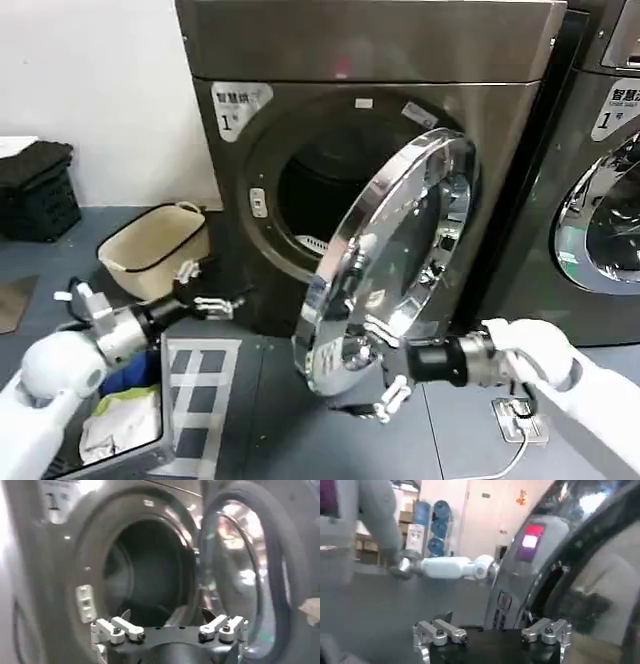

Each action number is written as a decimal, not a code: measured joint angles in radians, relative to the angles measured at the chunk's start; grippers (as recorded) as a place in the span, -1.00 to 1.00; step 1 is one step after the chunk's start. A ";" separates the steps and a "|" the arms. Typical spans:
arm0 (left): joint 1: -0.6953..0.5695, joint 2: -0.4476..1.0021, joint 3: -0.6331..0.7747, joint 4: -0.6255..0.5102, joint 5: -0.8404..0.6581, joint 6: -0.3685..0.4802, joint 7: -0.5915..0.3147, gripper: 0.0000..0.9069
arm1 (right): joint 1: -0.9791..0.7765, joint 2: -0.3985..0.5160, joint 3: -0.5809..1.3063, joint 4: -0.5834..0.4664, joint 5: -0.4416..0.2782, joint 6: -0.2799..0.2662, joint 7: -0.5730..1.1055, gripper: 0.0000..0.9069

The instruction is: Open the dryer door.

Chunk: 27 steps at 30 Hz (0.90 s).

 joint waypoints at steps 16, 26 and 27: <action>-0.221 -0.036 0.289 0.052 0.044 -0.022 0.027 1.00 | -0.437 0.009 0.493 -0.055 -0.010 0.077 -0.088 1.00; -0.290 -0.113 0.389 0.086 0.068 -0.025 0.022 1.00 | -0.833 0.125 0.943 -0.104 0.031 0.176 -0.102 1.00; -0.291 -0.118 0.395 0.088 0.073 -0.030 0.022 1.00 | -0.872 0.143 0.985 -0.104 0.034 0.184 -0.102 1.00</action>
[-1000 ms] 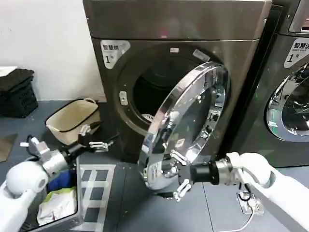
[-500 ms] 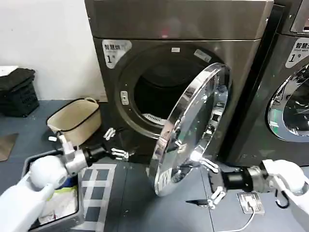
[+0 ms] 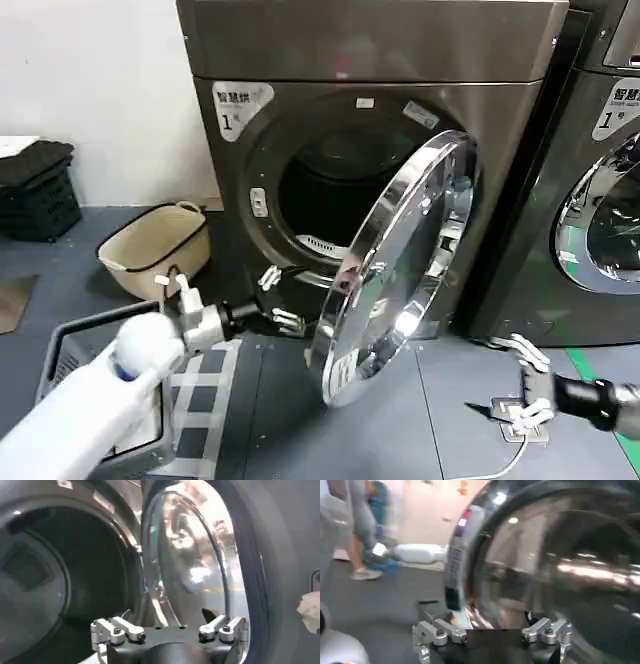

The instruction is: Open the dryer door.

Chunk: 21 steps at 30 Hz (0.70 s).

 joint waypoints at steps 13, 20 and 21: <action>-0.030 -0.052 0.053 0.020 0.076 -0.037 -0.007 1.00 | -0.325 0.258 0.390 -0.012 -0.042 0.091 0.224 1.00; -0.051 -0.099 0.084 0.031 0.106 -0.035 -0.033 1.00 | -0.390 0.373 0.524 -0.047 -0.168 0.078 0.465 1.00; -0.054 -0.105 0.088 0.034 0.108 -0.035 -0.036 1.00 | -0.398 0.385 0.540 -0.054 -0.195 0.071 0.506 1.00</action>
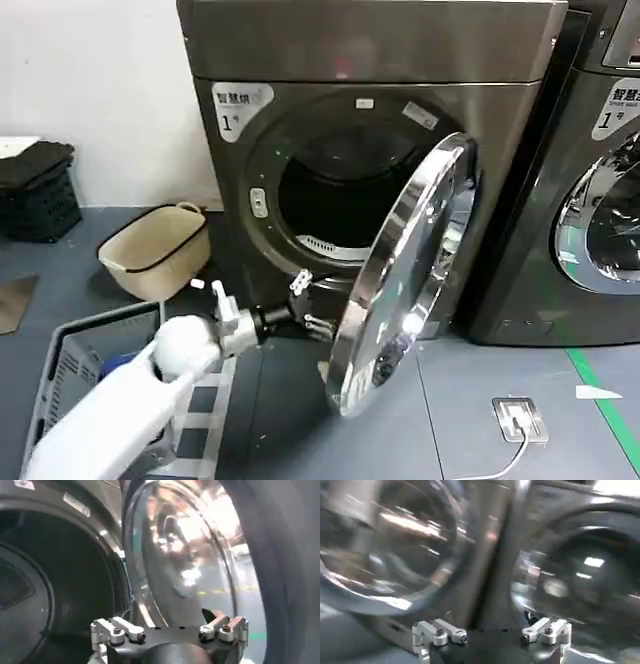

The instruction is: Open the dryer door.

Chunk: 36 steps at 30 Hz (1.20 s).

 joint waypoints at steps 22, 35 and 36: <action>-0.049 -0.179 0.070 0.071 0.126 0.016 -0.071 1.00 | 0.008 0.253 0.287 -0.067 -0.371 -0.388 0.671 1.00; -0.080 -0.279 0.110 0.125 0.193 0.002 -0.129 1.00 | 0.010 0.334 0.399 -0.082 -0.566 -0.558 0.737 1.00; -0.082 -0.289 0.115 0.131 0.199 0.000 -0.133 1.00 | 0.010 0.338 0.405 -0.080 -0.576 -0.567 0.737 1.00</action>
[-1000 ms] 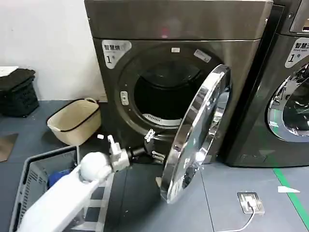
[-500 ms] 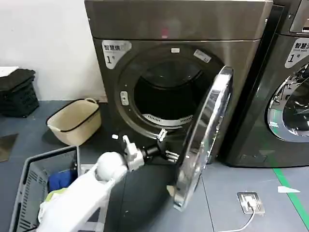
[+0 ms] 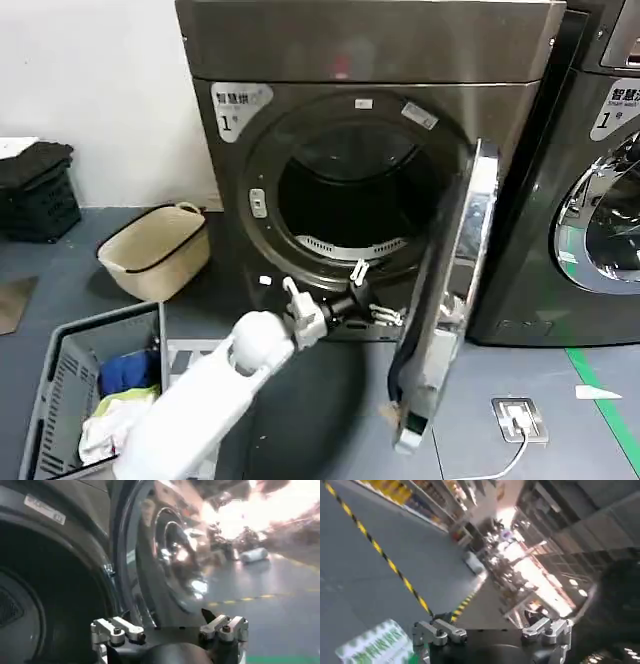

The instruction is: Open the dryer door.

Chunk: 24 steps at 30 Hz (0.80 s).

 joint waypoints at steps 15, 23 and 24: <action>-0.030 -0.131 0.023 0.107 0.052 -0.023 -0.037 1.00 | -0.011 0.070 0.050 -0.029 -0.079 0.039 0.001 1.00; -0.069 -0.214 0.023 0.208 0.075 -0.039 -0.055 1.00 | -0.006 0.096 0.041 -0.019 -0.087 0.044 0.004 1.00; -0.076 -0.224 0.025 0.222 0.077 -0.040 -0.056 1.00 | -0.005 0.098 0.040 -0.016 -0.087 0.043 0.004 1.00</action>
